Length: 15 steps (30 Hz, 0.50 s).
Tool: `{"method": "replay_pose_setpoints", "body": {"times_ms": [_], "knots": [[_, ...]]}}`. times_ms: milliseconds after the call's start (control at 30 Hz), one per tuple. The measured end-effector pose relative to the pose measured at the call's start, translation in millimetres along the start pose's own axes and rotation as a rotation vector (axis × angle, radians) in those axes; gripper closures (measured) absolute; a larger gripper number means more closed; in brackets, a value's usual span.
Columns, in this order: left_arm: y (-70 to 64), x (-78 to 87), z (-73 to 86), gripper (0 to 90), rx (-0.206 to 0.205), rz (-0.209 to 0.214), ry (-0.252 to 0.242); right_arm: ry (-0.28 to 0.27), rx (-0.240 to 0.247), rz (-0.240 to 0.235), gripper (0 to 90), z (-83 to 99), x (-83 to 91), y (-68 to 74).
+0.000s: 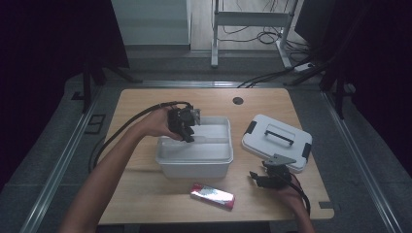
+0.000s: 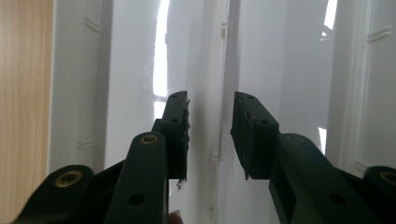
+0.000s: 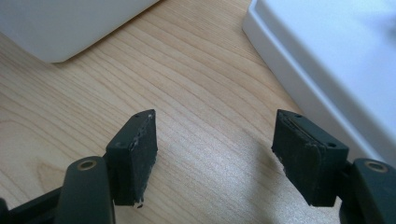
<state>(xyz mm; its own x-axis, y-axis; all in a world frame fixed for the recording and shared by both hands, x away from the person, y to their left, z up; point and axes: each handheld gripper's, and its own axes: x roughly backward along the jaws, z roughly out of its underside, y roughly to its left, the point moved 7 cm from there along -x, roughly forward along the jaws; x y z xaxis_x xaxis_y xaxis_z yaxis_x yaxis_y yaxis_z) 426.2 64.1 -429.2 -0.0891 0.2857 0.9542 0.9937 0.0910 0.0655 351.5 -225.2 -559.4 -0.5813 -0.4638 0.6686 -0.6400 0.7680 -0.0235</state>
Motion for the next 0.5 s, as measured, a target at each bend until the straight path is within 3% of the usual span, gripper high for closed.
{"method": "replay_pose_setpoints", "body": {"times_ms": [500], "knots": [[-1.2,-7.4,2.4,79.4,-0.004,0.032,0.018,0.003,0.003,0.002,31.1,0.7,-0.4,-0.5]]}}
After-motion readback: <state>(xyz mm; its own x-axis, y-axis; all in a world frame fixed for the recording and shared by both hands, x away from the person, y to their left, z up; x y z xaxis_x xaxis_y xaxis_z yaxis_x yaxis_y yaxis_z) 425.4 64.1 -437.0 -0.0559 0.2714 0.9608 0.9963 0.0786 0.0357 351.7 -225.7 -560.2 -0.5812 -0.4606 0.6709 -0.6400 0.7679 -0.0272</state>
